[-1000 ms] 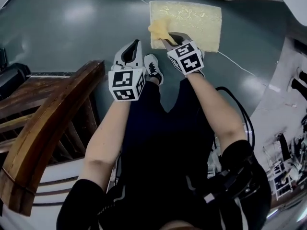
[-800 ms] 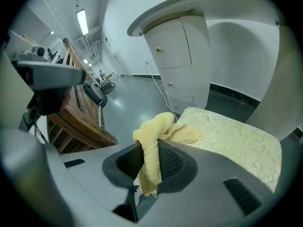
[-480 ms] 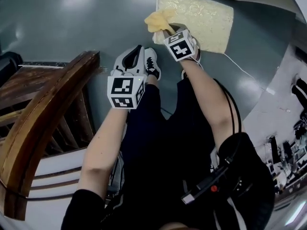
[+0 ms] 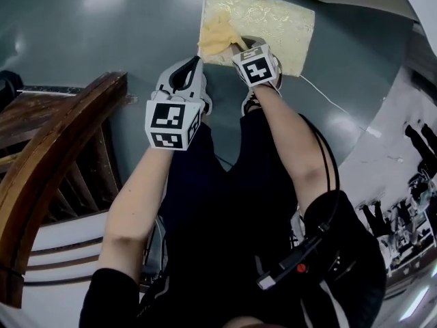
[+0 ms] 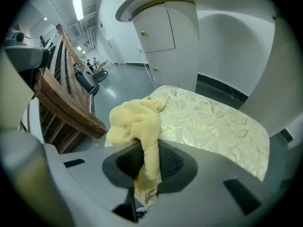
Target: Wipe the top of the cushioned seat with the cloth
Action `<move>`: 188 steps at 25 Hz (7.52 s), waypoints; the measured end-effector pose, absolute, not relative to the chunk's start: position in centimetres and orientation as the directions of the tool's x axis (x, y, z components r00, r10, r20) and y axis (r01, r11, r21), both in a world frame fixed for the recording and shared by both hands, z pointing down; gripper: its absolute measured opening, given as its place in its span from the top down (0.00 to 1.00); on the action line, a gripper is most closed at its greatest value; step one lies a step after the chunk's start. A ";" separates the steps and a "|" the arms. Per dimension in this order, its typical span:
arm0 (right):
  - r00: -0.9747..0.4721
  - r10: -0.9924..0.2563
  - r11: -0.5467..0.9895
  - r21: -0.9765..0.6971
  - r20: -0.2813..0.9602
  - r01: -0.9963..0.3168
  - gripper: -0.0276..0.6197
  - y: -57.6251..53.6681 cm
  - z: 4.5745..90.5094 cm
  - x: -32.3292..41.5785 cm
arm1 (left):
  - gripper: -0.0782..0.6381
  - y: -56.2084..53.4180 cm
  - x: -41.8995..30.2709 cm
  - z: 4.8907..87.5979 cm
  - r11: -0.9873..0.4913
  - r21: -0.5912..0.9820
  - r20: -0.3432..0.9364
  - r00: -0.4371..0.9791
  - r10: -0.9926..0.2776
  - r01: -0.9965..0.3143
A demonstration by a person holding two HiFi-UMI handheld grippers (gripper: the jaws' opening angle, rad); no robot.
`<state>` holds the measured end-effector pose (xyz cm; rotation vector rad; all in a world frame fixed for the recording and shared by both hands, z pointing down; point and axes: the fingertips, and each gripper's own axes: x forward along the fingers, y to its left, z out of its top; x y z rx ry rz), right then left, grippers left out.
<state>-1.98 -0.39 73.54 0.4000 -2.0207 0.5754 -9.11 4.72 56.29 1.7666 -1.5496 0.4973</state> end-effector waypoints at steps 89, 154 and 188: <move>-0.615 0.026 0.785 -0.397 0.788 -0.476 0.85 4.9 73.4 2.3 | 0.88 8.5 -4.8 56.6 0.072 0.282 0.733 0.167 -0.659 -0.957; -0.496 -0.285 0.554 -0.281 0.820 -0.783 0.84 -1.0 49.4 23.4 | 0.88 -0.6 6.4 34.1 -0.418 0.225 0.565 0.467 -0.680 -0.880; -0.638 -0.737 0.624 -0.136 0.222 -0.769 0.84 -7.0 5.5 20.9 | 0.88 -3.2 -2.3 5.4 -0.452 0.149 0.104 0.469 -0.877 -0.879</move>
